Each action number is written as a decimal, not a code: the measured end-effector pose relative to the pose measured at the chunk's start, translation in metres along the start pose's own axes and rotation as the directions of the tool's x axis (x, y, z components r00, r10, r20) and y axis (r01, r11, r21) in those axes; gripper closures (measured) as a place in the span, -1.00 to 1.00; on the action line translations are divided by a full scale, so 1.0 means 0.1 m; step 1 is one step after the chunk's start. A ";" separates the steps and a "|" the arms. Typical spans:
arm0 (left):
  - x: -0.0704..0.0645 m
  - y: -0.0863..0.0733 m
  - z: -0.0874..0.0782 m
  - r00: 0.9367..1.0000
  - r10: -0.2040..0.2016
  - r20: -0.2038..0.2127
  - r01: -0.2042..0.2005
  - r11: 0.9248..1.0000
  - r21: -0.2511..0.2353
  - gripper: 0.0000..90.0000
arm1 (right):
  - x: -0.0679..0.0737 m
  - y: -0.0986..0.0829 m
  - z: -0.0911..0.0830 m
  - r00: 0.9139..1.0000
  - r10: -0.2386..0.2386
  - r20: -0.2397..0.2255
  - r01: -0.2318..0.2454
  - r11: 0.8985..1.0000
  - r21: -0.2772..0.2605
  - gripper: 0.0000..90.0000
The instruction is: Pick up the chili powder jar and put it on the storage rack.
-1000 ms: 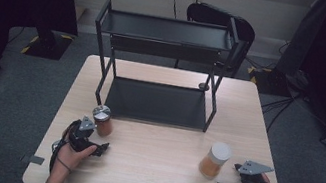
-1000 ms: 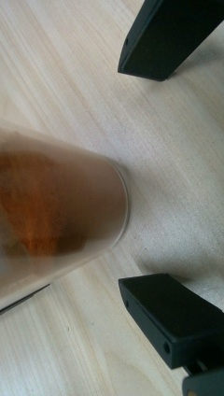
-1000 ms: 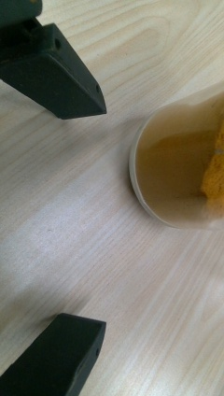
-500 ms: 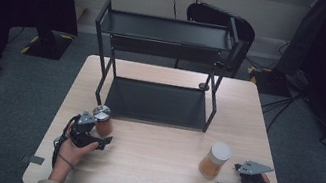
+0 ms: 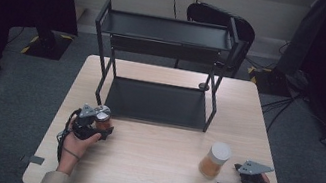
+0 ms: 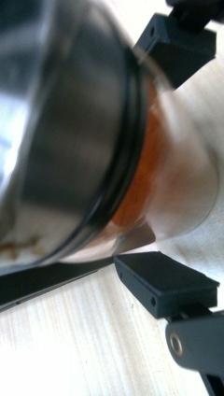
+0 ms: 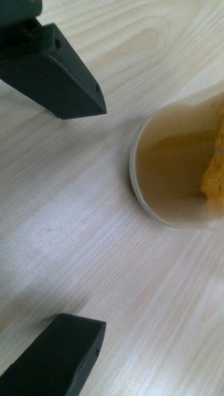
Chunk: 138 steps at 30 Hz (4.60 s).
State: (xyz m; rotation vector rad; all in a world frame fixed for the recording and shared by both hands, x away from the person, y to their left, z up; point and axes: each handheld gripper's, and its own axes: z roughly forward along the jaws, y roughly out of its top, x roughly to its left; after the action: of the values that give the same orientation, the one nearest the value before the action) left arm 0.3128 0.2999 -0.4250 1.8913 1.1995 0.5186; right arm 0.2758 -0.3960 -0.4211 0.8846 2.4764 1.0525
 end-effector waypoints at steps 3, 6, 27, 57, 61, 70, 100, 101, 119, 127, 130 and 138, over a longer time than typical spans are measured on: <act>0.02 -0.03 0.02 1.000 -0.004 0.003 0.004 1.000 -0.015 -0.48 | 0.00 0.00 0.00 1.000 0.000 0.000 0.000 1.000 0.000 -1.00; 0.03 -0.05 0.04 1.000 -0.012 0.014 0.012 1.000 -0.025 -0.42 | 0.00 0.00 0.00 1.000 0.000 0.000 0.000 1.000 0.000 -1.00; 0.04 0.15 -0.04 0.998 0.020 0.055 -0.022 0.999 0.025 -0.34 | 0.01 0.00 0.00 1.000 0.003 0.002 -0.003 1.000 0.001 -1.00; -0.07 0.81 -0.06 0.985 0.089 0.150 -0.094 0.995 0.033 -0.33 | 0.01 0.00 0.00 1.000 0.006 0.004 -0.006 1.000 0.001 -1.00; -0.09 0.90 -0.07 0.984 0.103 0.148 -0.108 0.994 0.031 -0.33 | 0.01 0.00 0.00 1.000 0.006 0.003 -0.006 1.000 0.001 -1.00; -0.10 1.10 -0.09 0.980 0.109 0.169 -0.113 0.994 0.014 -0.33 | 0.01 0.00 0.00 1.000 0.006 0.003 -0.006 1.000 0.001 -1.00; -0.19 1.76 -0.23 0.967 0.161 0.197 -0.168 0.986 0.022 -0.33 | 0.01 0.00 0.00 1.000 0.006 0.003 -0.006 1.000 0.001 -1.00; -0.19 1.76 -0.23 0.967 0.161 0.197 -0.168 0.986 0.022 -0.33 | 0.01 0.00 0.00 1.000 0.006 0.003 -0.006 1.000 0.001 -1.00; -0.27 2.14 -0.38 0.963 0.194 0.184 -0.202 0.979 0.021 -0.33 | 0.01 0.00 0.00 1.000 0.006 0.003 -0.006 1.000 0.001 -1.00; -0.25 2.28 -0.42 0.964 0.181 0.196 -0.186 0.983 0.007 -0.33 | 0.01 0.00 0.00 1.000 0.006 0.003 -0.006 1.000 0.001 -1.00; -0.25 2.34 -0.44 0.964 0.184 0.192 -0.188 0.982 0.006 -0.33 | 0.01 0.00 0.00 1.000 0.006 0.003 -0.006 1.000 0.001 -1.00; -0.26 2.49 -0.50 0.961 0.185 0.207 -0.190 0.982 0.001 -0.33 | 0.01 0.00 0.00 1.000 0.007 0.003 -0.007 1.000 0.000 -1.00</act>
State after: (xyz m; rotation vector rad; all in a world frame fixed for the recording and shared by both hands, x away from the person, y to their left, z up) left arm 0.4021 0.2448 -0.1921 2.0338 0.9001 0.3997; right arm 0.2749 -0.3956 -0.4210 0.8945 2.4726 1.0519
